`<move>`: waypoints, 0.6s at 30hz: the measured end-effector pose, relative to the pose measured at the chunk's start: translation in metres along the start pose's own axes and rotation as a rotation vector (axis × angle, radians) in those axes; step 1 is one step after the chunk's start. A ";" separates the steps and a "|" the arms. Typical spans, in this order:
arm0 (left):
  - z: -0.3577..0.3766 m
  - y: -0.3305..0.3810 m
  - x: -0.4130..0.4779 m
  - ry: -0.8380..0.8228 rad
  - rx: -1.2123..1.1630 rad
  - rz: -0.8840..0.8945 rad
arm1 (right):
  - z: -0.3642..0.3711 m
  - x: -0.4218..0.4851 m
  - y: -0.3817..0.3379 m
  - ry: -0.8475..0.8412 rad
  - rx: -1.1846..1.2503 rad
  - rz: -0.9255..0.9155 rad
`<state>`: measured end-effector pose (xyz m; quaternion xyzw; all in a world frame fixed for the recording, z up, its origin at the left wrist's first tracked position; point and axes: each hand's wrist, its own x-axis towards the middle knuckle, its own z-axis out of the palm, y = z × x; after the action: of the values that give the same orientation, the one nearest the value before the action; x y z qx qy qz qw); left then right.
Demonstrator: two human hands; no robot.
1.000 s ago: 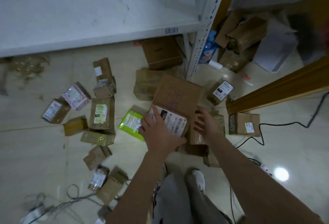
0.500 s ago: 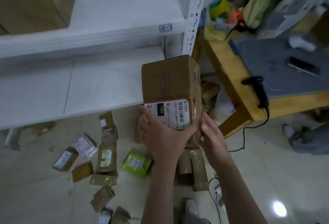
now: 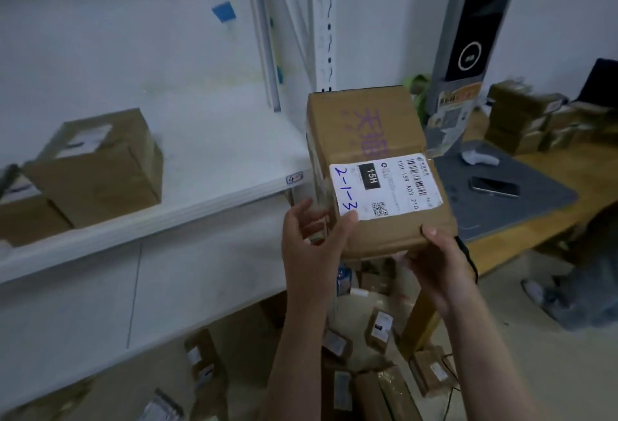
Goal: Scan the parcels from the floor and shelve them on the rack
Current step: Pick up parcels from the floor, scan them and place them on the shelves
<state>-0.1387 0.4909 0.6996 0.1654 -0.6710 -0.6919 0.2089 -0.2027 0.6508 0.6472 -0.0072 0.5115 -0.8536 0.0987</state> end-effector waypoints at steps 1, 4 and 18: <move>-0.001 0.002 0.000 -0.038 -0.054 -0.052 | 0.003 0.000 -0.004 0.005 0.007 -0.017; -0.005 0.004 0.000 -0.124 -0.180 -0.224 | 0.008 -0.002 -0.013 0.000 -0.002 -0.036; 0.023 -0.017 0.002 -0.038 -0.468 -0.368 | -0.027 0.021 -0.032 0.032 0.077 -0.055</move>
<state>-0.1532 0.5099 0.6838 0.2186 -0.4559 -0.8570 0.0999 -0.2315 0.6856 0.6607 -0.0040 0.4793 -0.8751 0.0671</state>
